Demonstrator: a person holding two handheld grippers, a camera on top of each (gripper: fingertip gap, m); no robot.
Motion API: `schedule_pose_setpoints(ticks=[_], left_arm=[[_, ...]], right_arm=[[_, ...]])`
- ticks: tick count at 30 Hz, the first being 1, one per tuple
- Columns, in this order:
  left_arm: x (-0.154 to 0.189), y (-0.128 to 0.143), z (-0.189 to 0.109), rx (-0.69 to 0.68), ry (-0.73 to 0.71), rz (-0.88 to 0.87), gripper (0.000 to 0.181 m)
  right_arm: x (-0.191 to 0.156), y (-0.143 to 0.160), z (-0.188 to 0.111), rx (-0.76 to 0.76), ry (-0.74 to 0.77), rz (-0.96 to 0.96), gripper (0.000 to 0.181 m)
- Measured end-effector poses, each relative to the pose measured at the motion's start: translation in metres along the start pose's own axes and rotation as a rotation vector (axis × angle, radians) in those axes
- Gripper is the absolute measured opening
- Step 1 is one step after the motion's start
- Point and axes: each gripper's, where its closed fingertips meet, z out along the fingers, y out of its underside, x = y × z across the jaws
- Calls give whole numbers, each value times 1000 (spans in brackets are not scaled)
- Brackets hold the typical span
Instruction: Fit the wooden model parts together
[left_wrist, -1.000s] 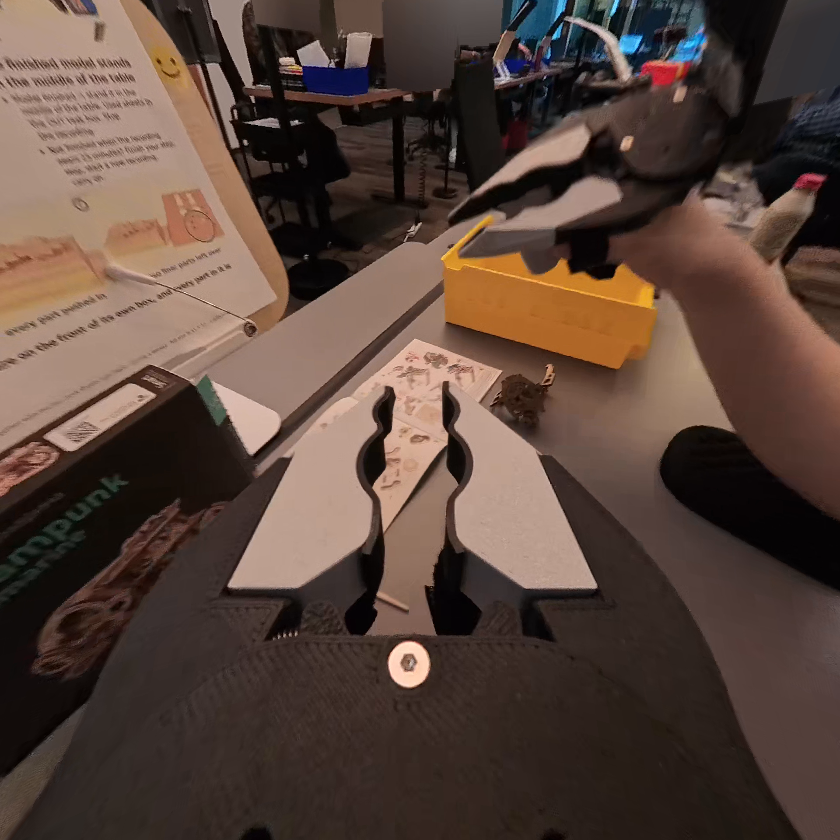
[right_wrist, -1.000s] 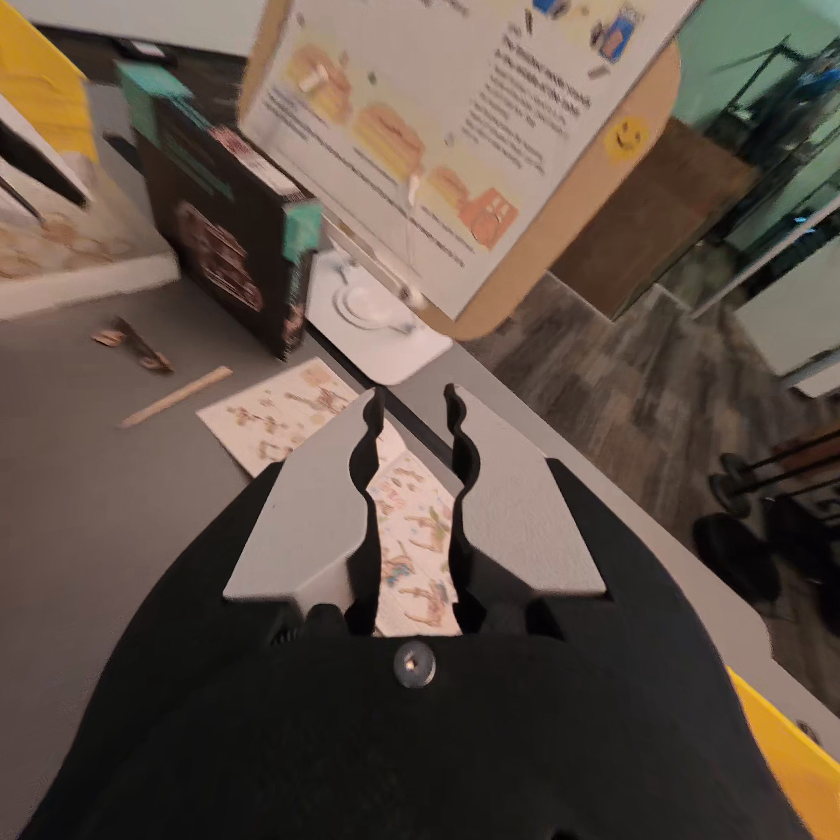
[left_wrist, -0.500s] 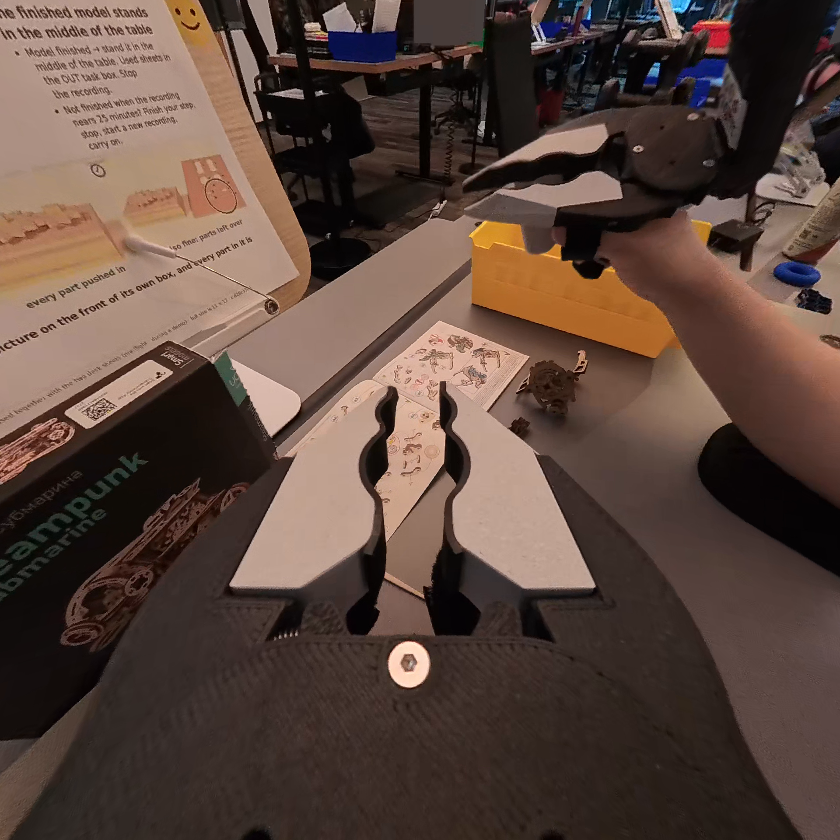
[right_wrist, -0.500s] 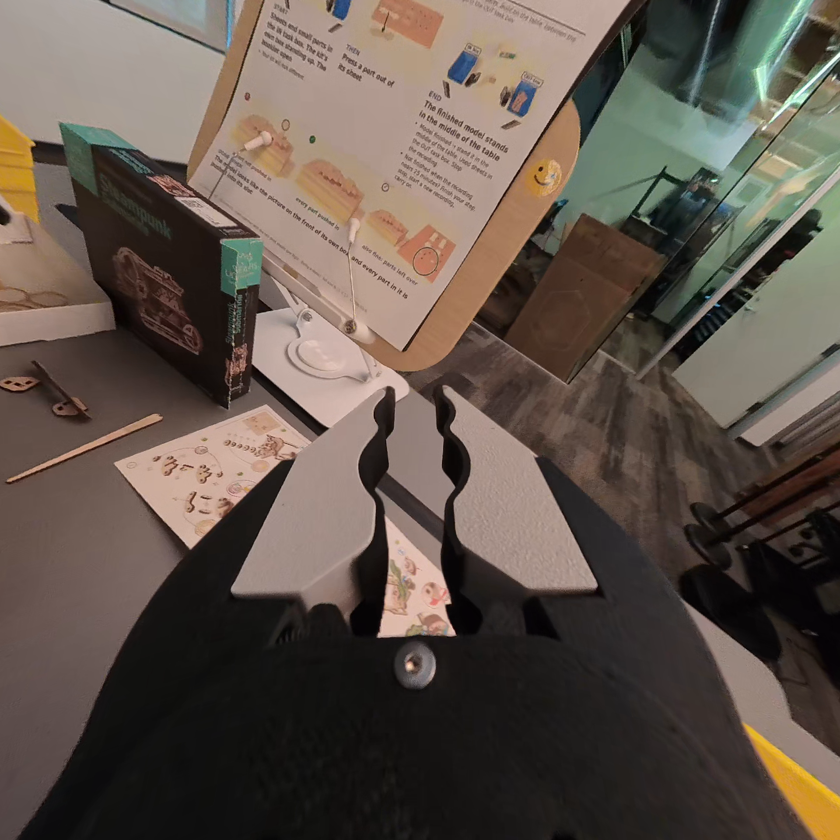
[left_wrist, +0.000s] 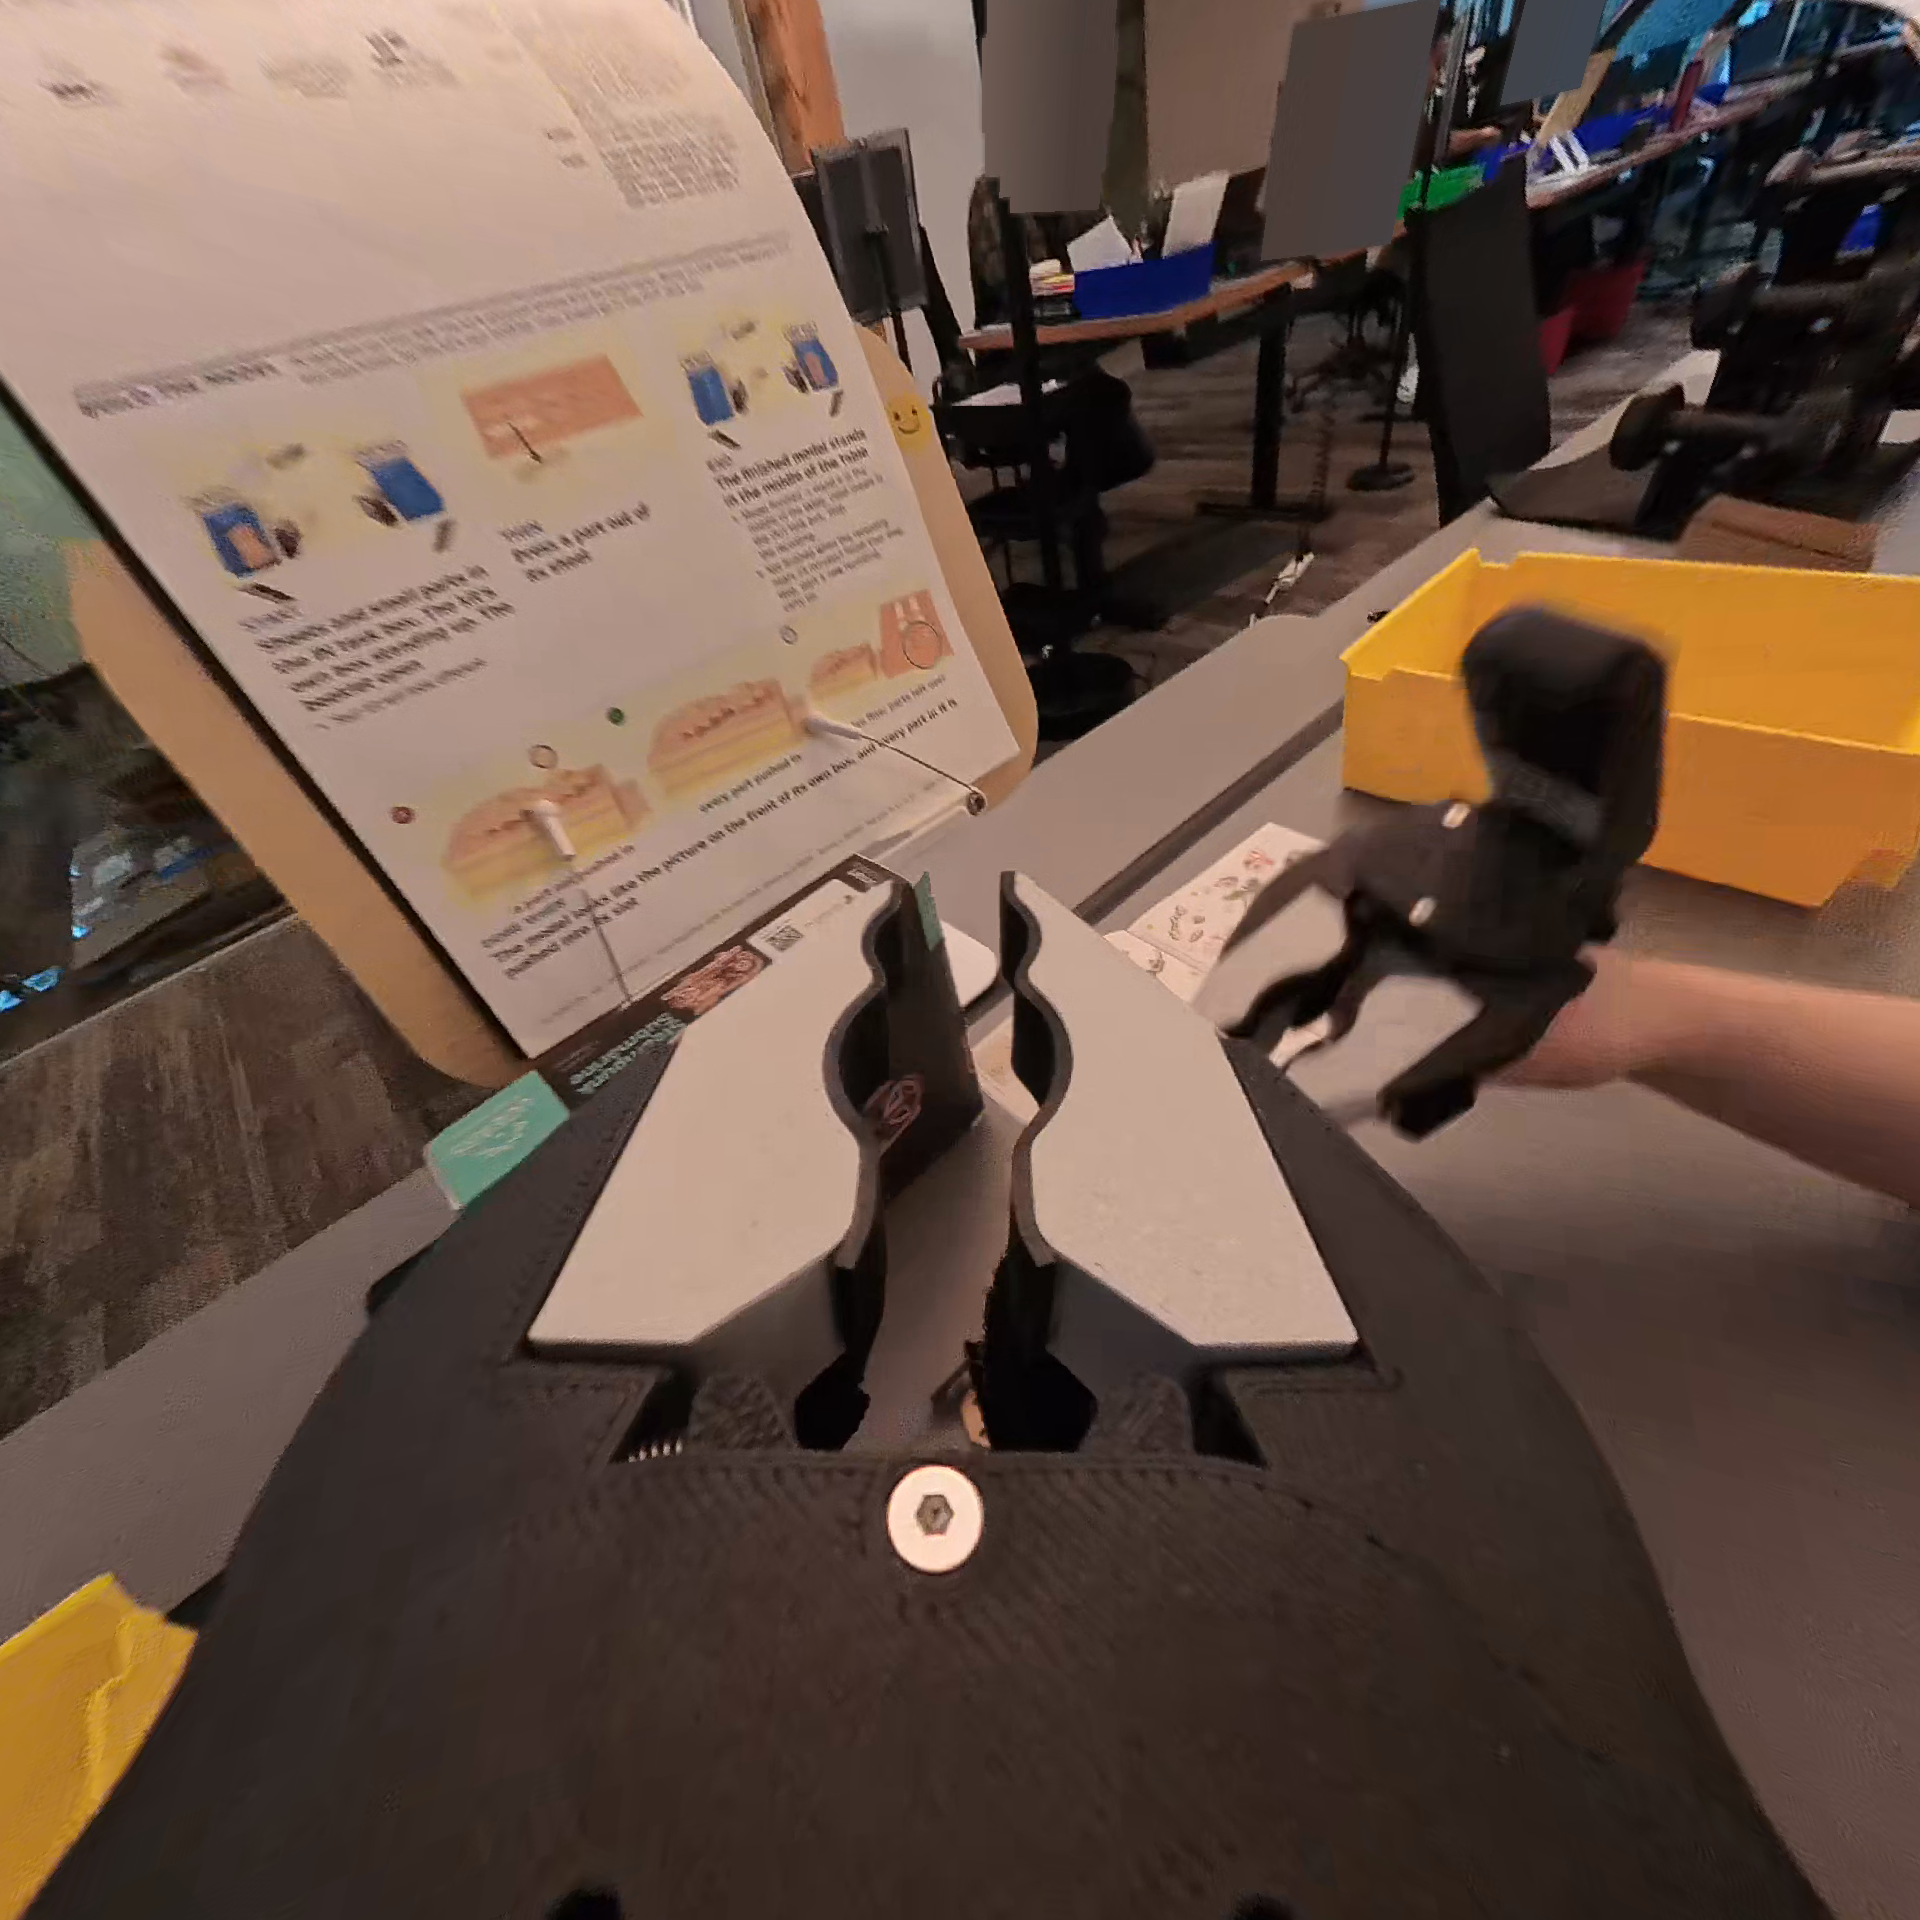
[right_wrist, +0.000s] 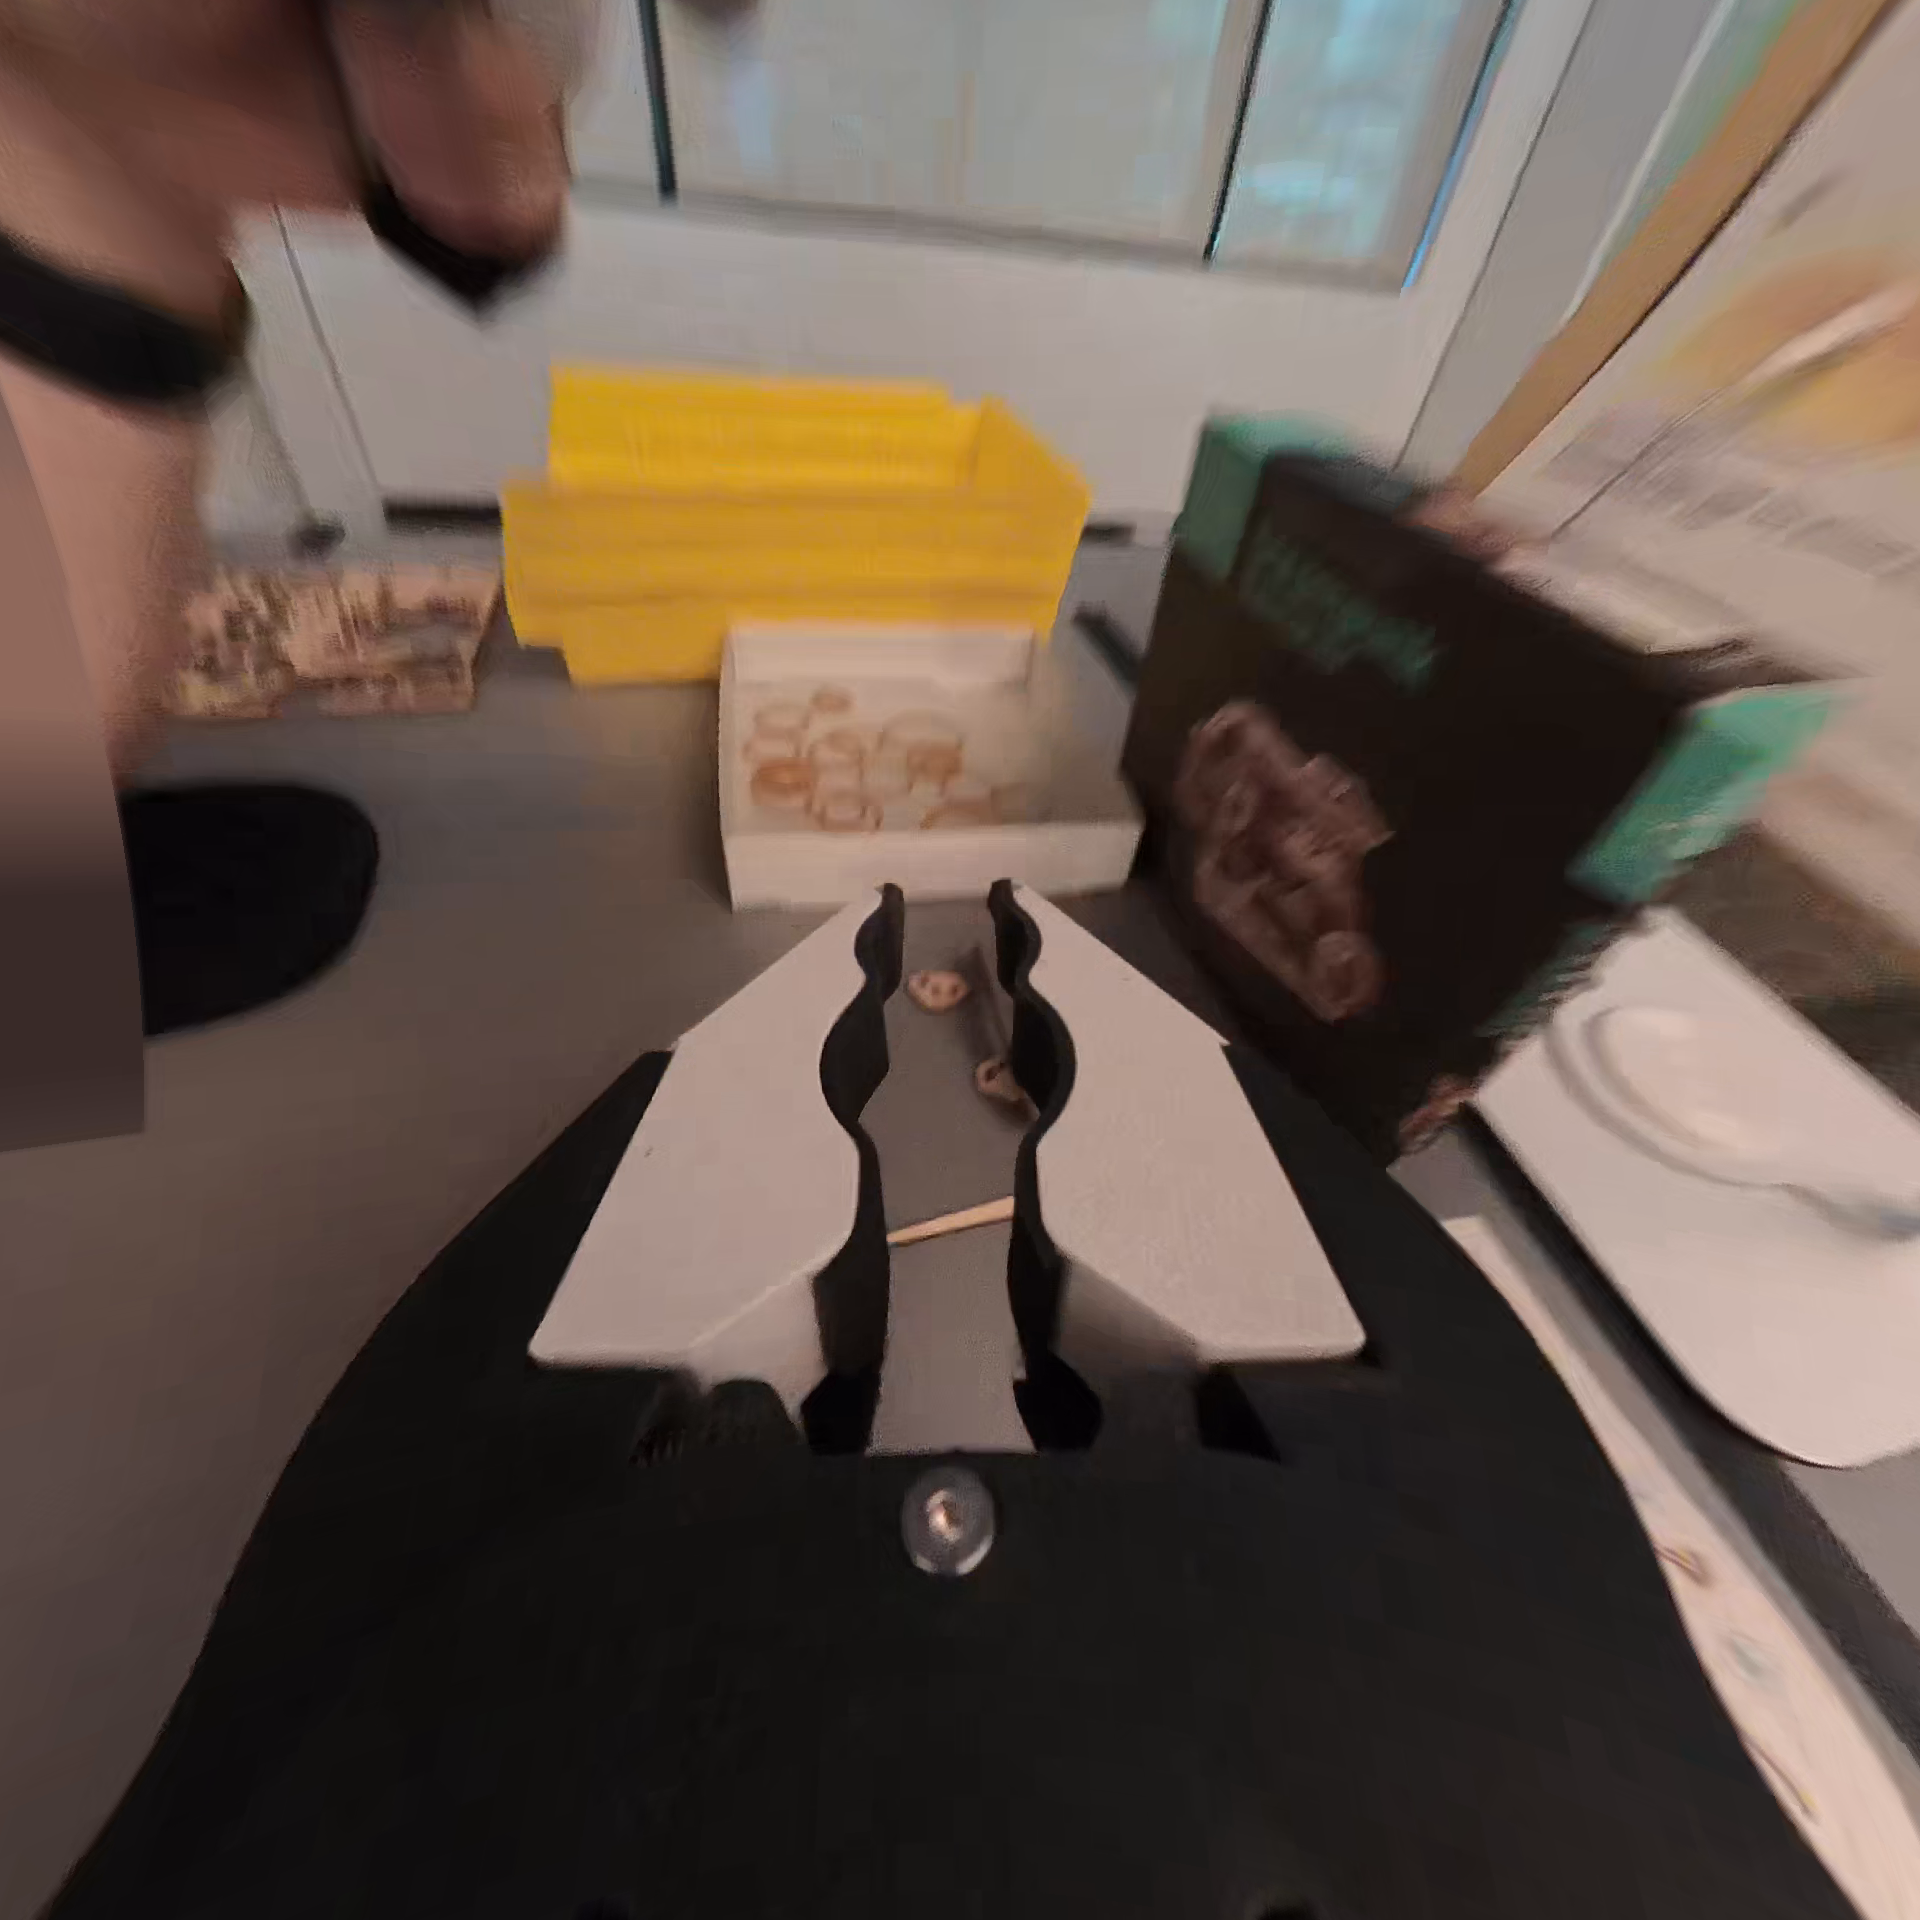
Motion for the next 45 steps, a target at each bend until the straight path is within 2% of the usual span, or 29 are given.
schedule_pose_setpoints(ticks=[3,7,15,17,18,19,22,25,27,33,37,40,43,45], left_arm=[[-5,-6,-12,25,-6,-4,14],[-6,-13,-22,65,32,-53,14],[-8,-14,-27,90,83,-111,13],[-8,-13,-26,84,92,-117,13],[-7,-12,-25,80,95,-119,13],[-7,-12,-25,78,98,-120,13],[-6,-12,-26,79,103,-117,13],[-1,-7,-24,48,122,-101,13],[0,-2,-18,29,130,-94,14],[10,19,8,-52,173,-118,14],[20,25,17,-89,174,-69,14],[22,32,21,-129,163,-35,14],[14,45,23,-189,129,-17,14],[2,49,22,-206,86,-25,14]], right_arm=[[5,44,40,-230,8,-109,15],[16,65,71,-337,-22,-109,10],[19,90,90,-485,-28,-86,21],[17,98,90,-529,-49,-84,19],[17,98,90,-530,-51,-90,5],[17,96,89,-525,-56,-86,3],[10,79,82,-481,-77,-45,3],[-6,60,62,-435,-106,0,3],[-26,59,45,-436,-160,58,3],[-66,88,6,-519,-183,32,3],[-70,111,4,-595,-187,-41,3],[-69,110,6,-581,-189,-68,6],[-71,94,7,-506,-216,-57,24],[-76,70,7,-403,-260,-9,26]])
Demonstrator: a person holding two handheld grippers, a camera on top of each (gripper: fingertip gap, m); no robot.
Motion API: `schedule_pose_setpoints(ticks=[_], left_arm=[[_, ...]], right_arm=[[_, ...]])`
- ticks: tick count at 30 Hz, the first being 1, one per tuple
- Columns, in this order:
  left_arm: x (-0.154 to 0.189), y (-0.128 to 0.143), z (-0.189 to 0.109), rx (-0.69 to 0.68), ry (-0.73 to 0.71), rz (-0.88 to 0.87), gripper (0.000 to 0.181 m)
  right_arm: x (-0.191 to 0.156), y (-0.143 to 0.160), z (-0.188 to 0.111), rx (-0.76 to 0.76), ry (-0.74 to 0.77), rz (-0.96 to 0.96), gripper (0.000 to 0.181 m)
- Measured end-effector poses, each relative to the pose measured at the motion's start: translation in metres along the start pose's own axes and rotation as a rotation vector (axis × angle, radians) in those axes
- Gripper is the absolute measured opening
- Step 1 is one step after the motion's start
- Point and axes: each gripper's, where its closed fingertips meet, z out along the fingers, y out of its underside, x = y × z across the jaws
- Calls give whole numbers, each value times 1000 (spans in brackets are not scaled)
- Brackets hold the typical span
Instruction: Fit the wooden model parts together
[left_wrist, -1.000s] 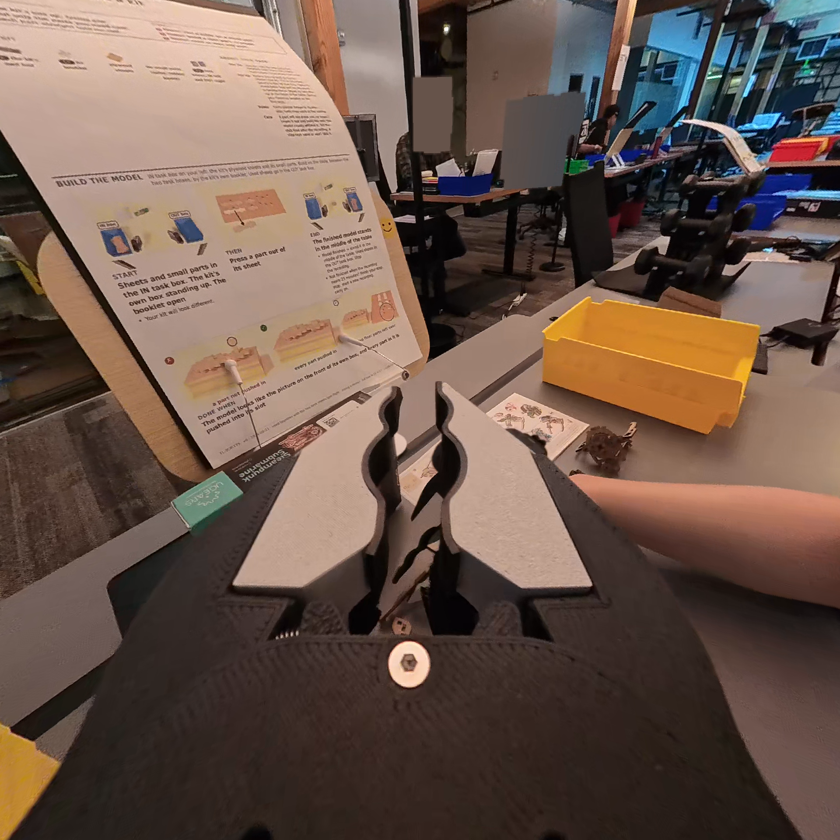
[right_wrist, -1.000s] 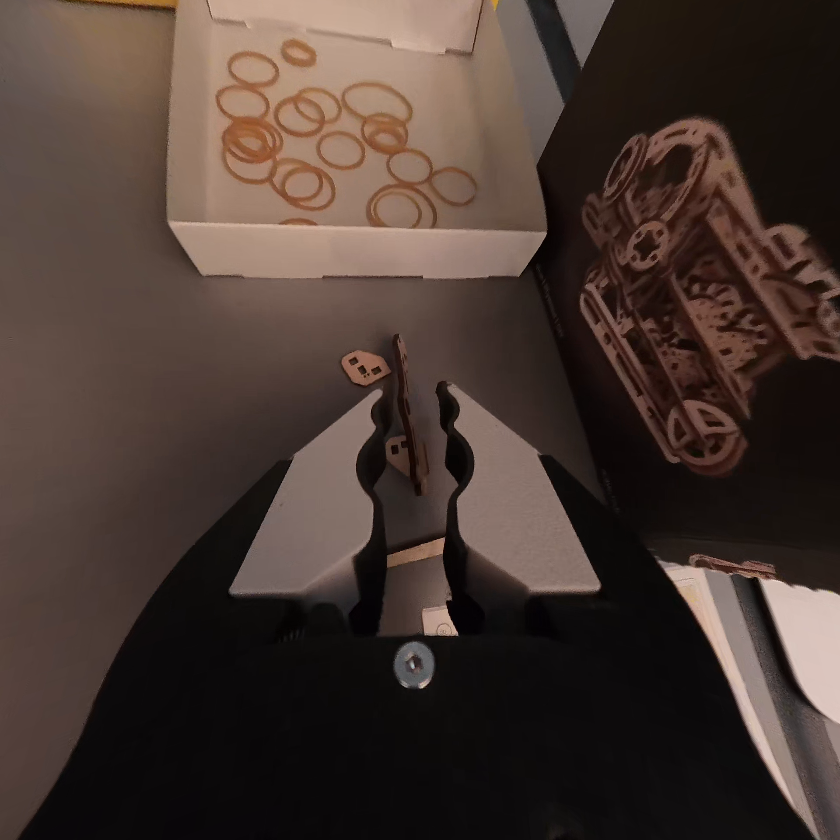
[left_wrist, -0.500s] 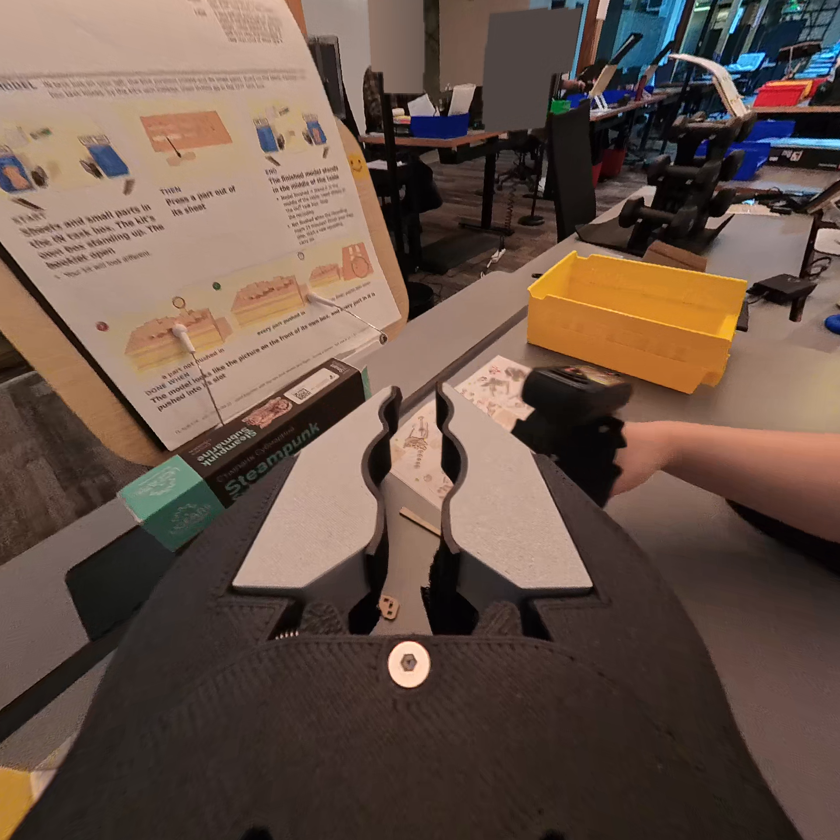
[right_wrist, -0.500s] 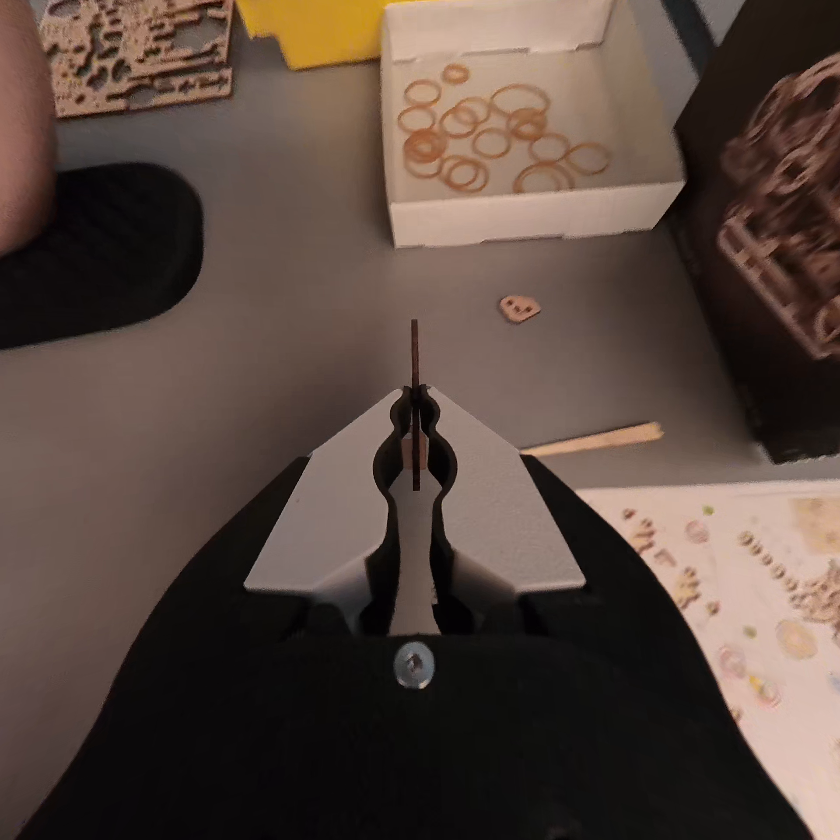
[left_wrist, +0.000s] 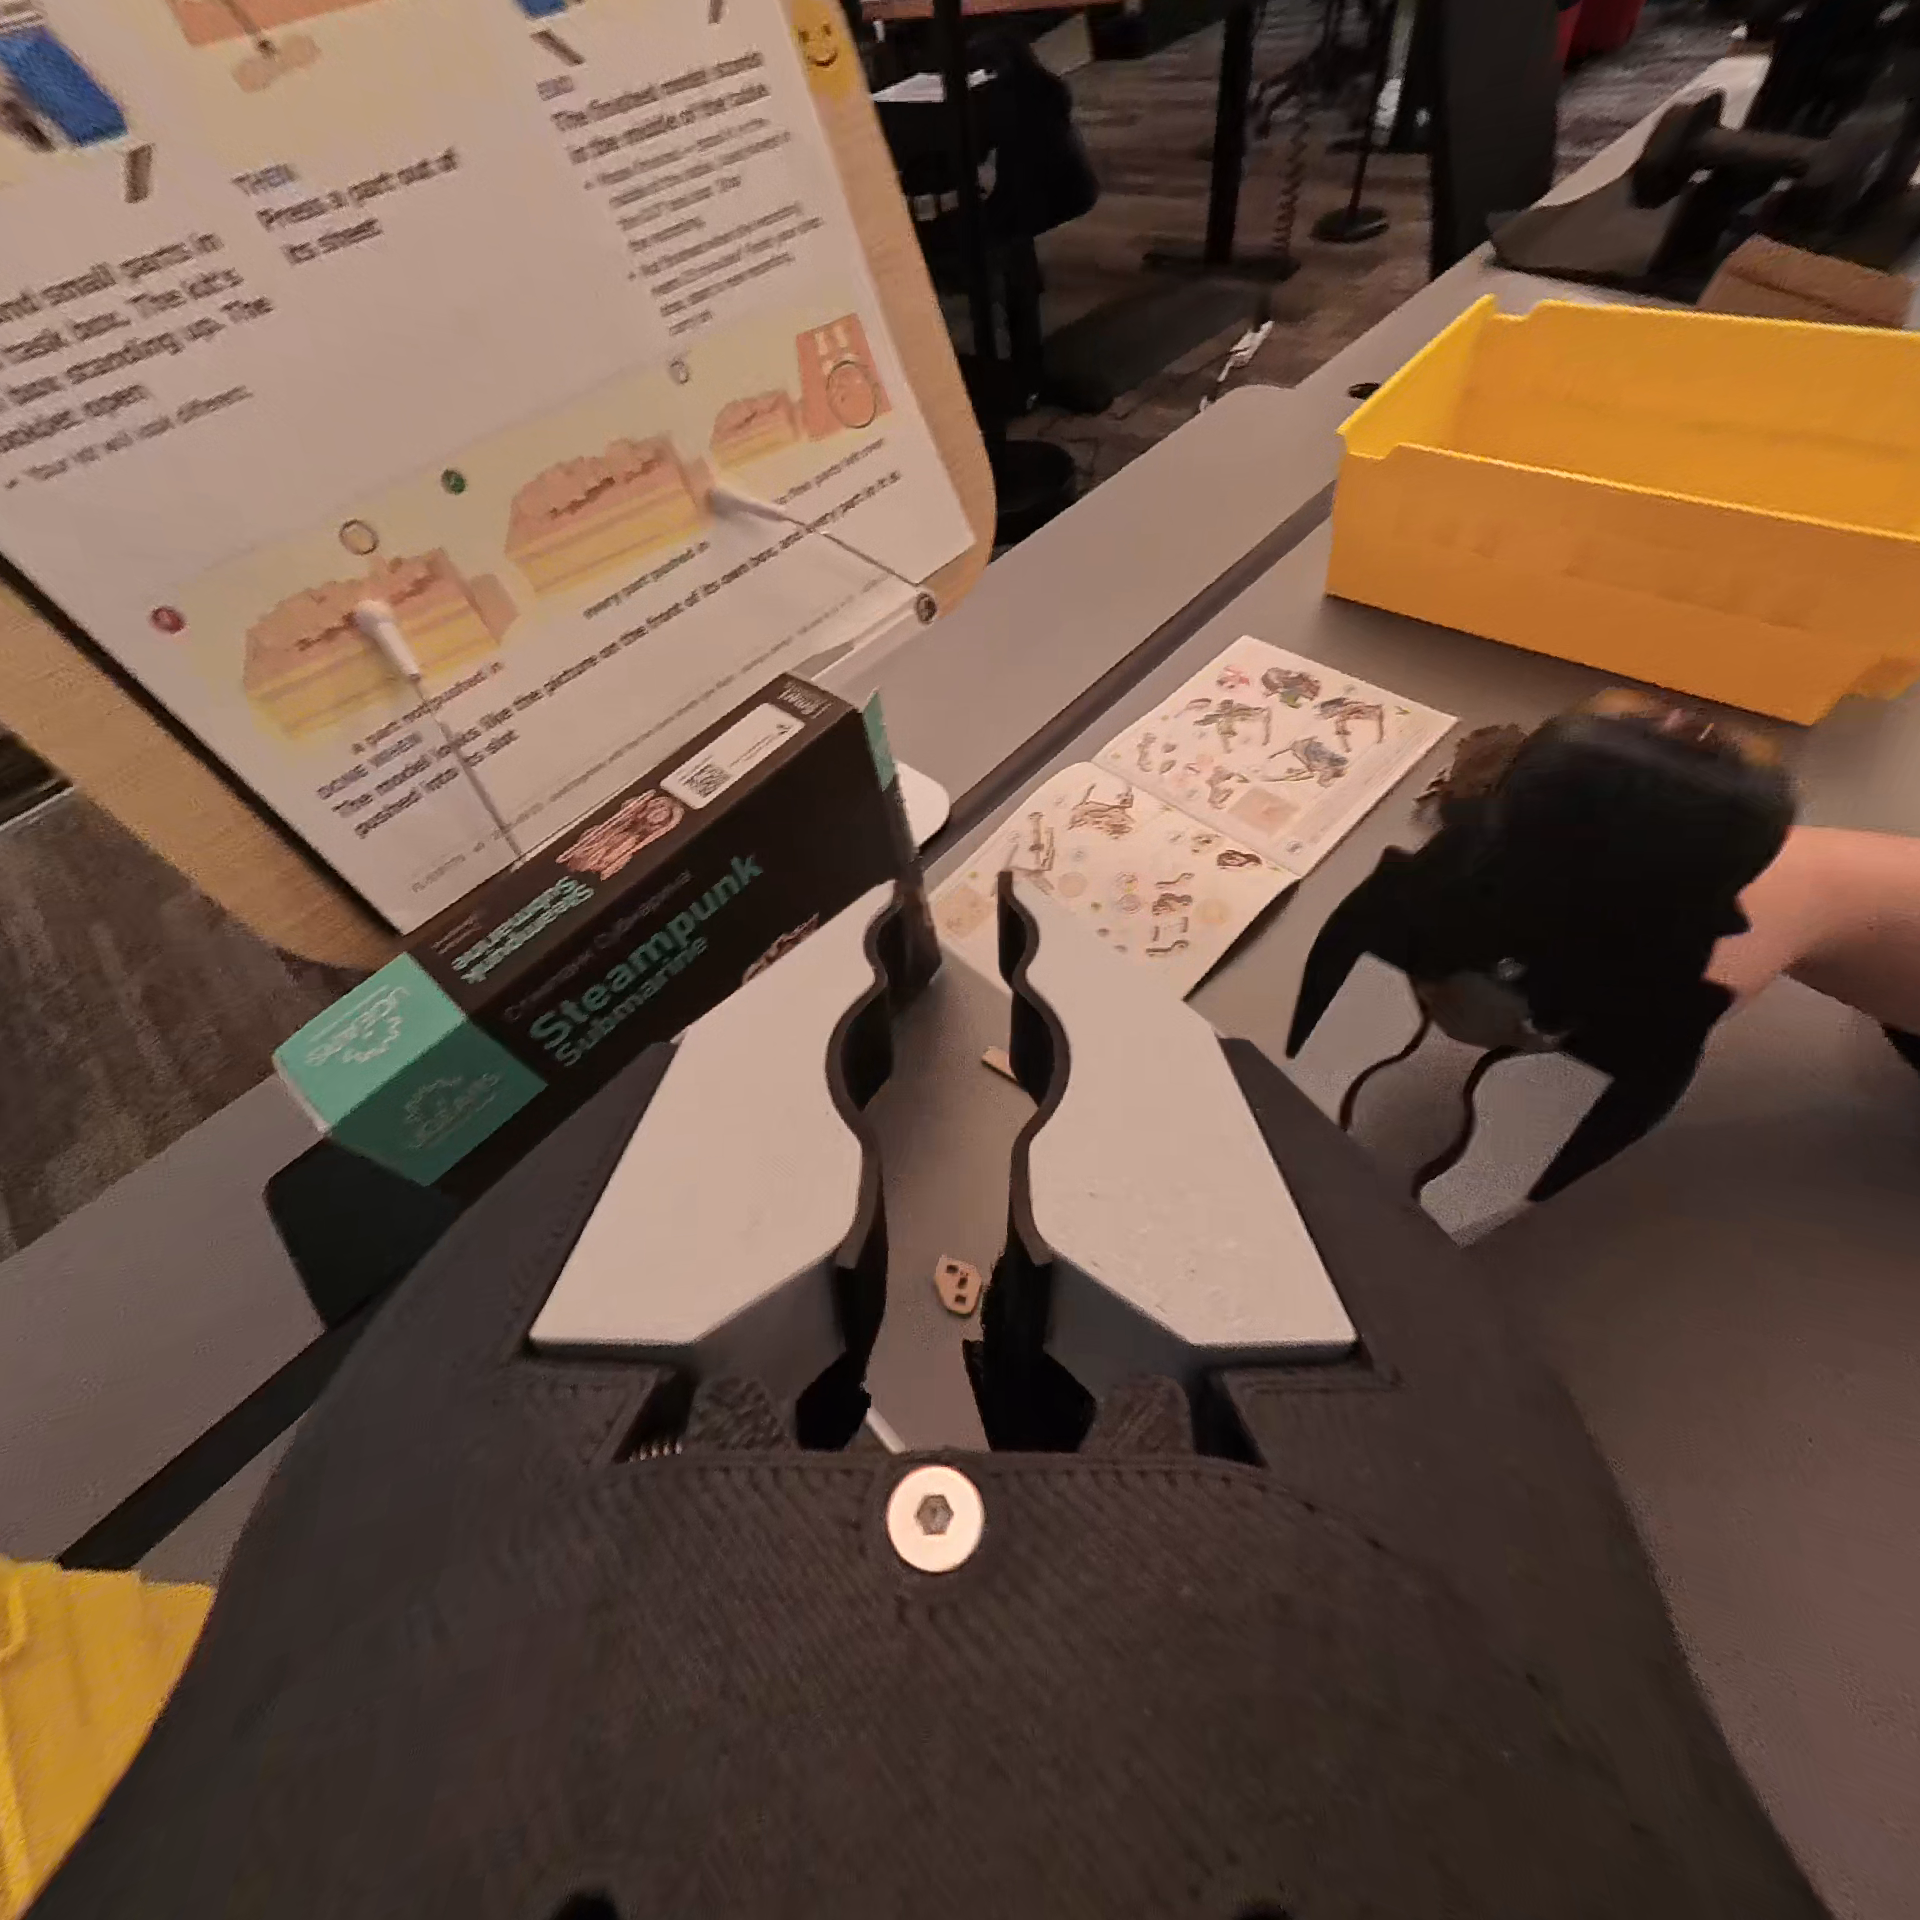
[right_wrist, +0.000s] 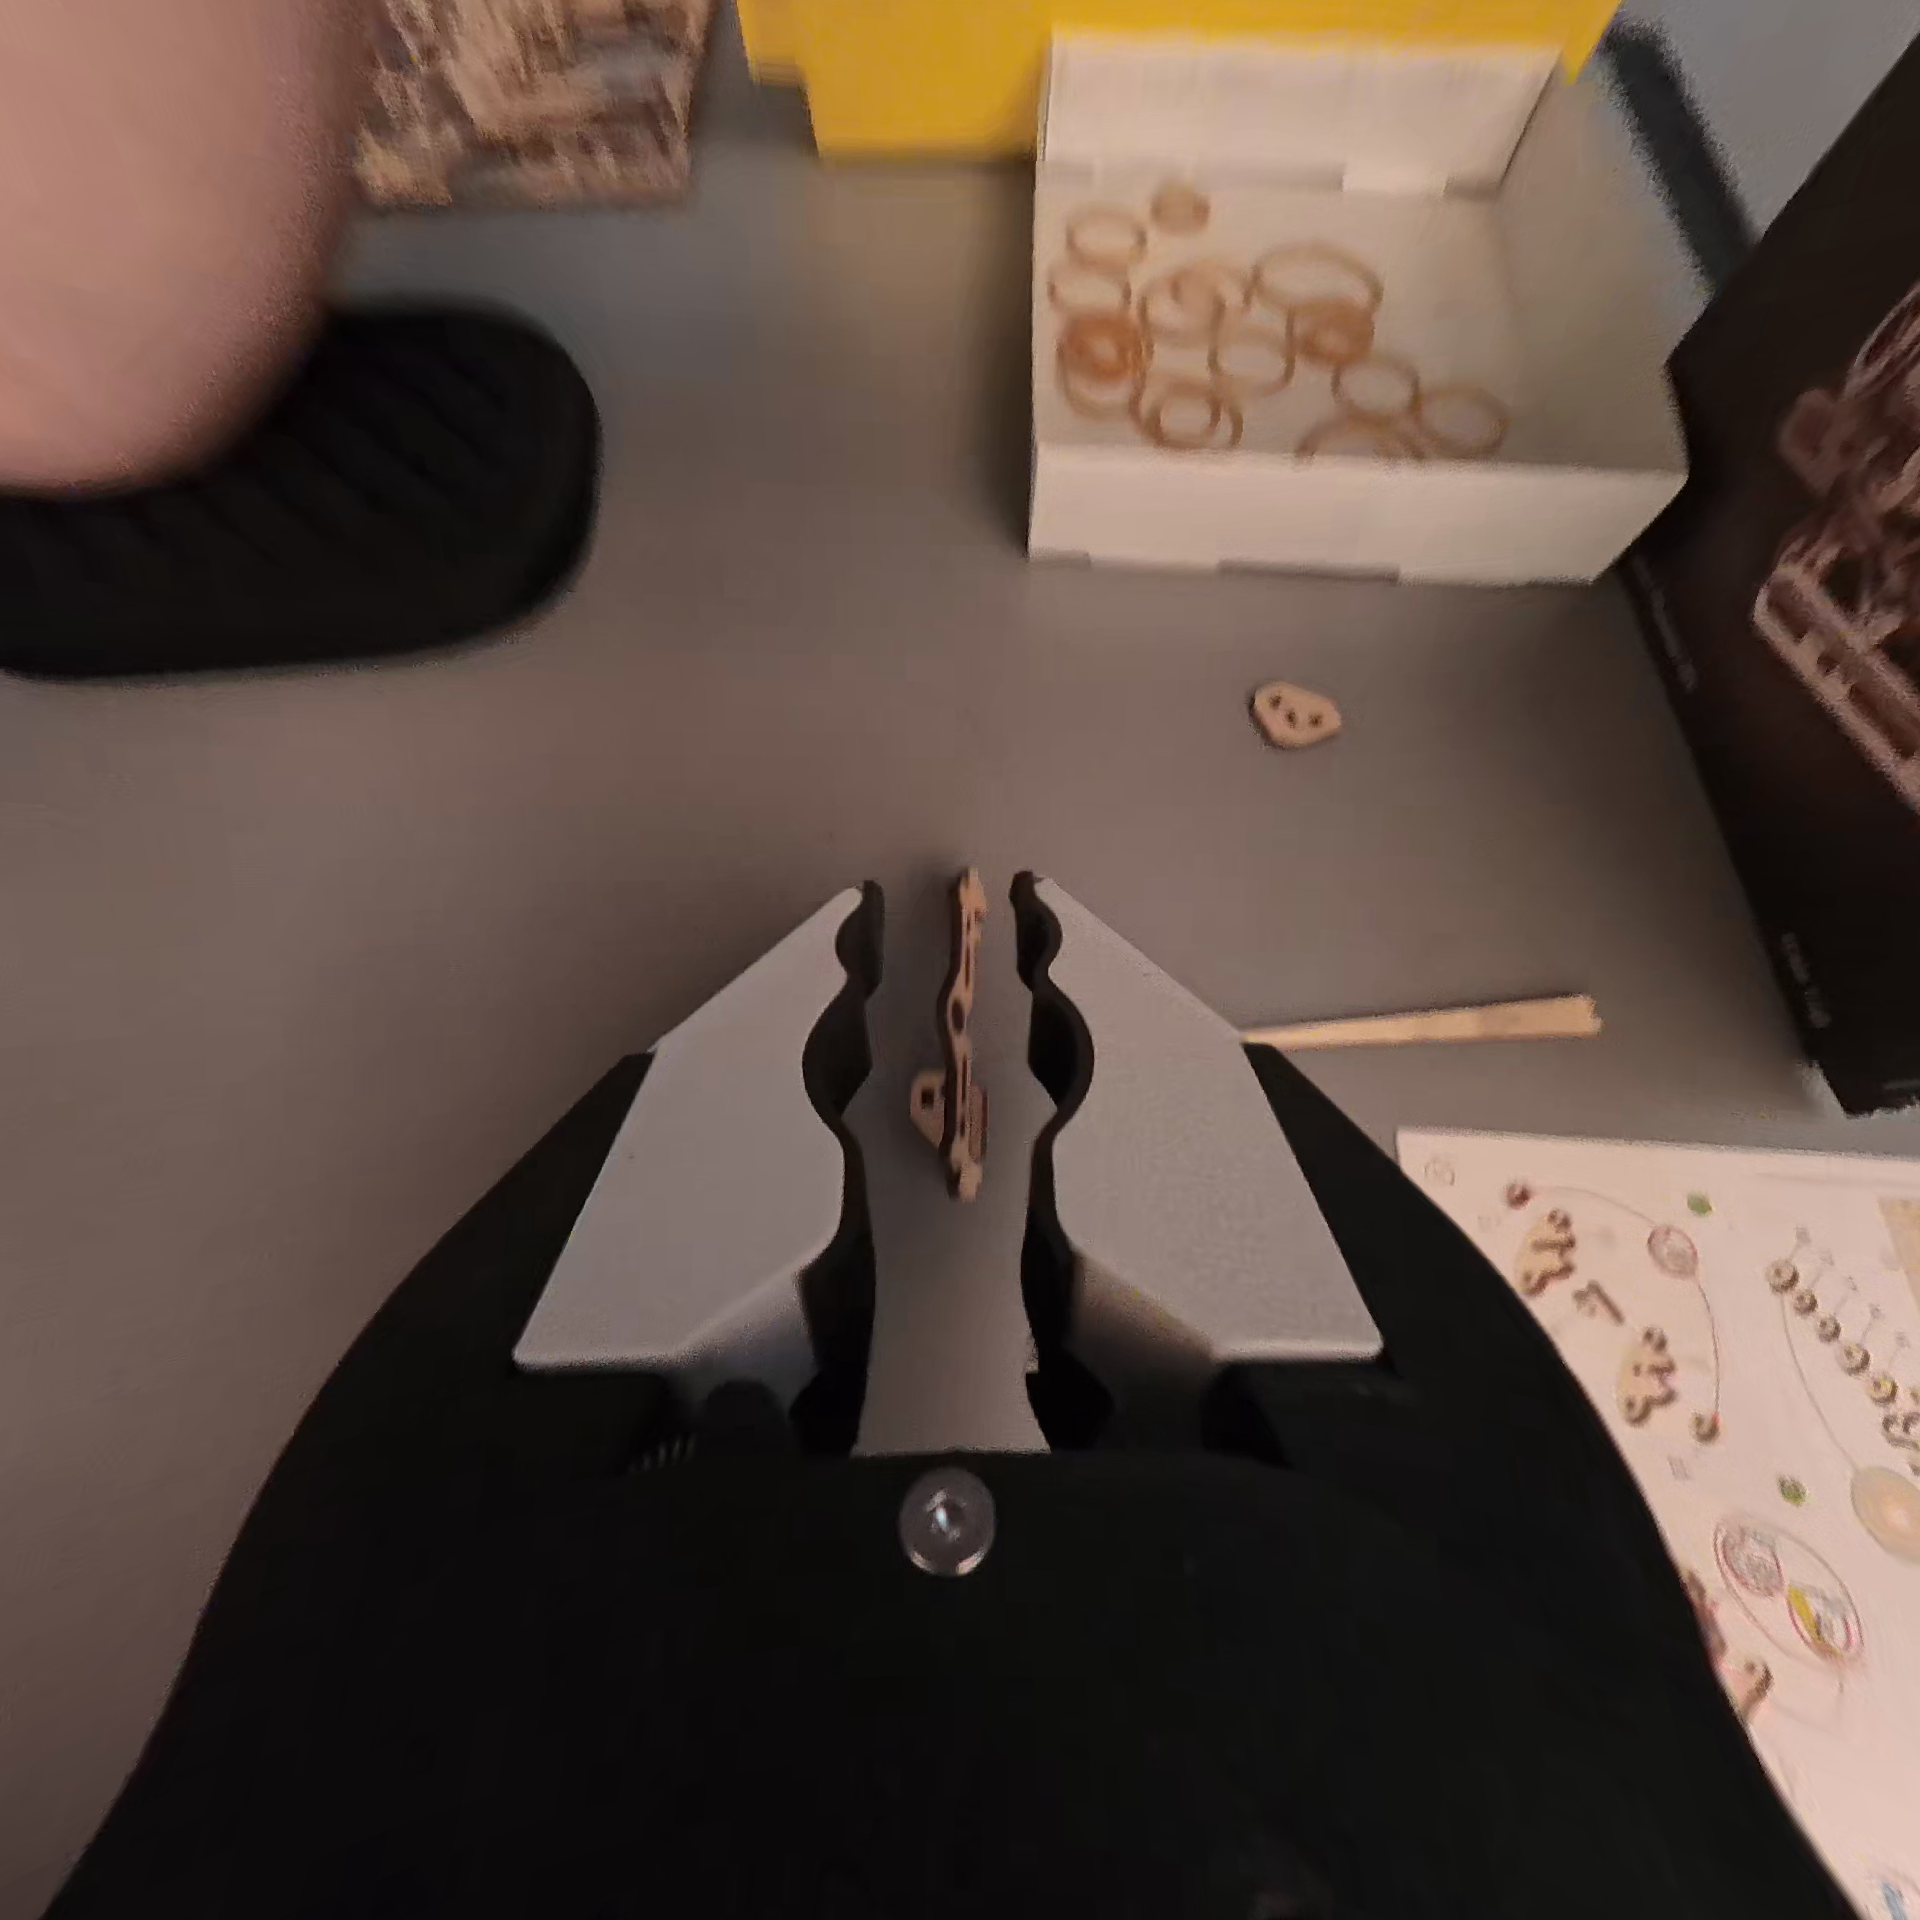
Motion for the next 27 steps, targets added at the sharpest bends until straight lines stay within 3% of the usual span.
schedule_pose_setpoints(ticks=[2,4,8,14,23,27], left_arm=[[-6,-2,-6,20,-5,-26,14],[-9,-9,-14,58,-3,-50,13],[-15,-17,-33,105,-27,-43,12],[-15,-31,-54,185,-20,-43,11],[-9,-37,-57,214,19,-56,11],[2,-47,-65,245,41,-29,11]], right_arm=[[10,-25,-5,94,21,28,25],[37,-34,3,91,112,-4,26],[67,-21,46,-97,108,-260,27],[91,-14,78,-193,-14,-194,28],[88,-6,87,-235,-121,-75,21],[56,-21,72,-173,-148,-139,20]])
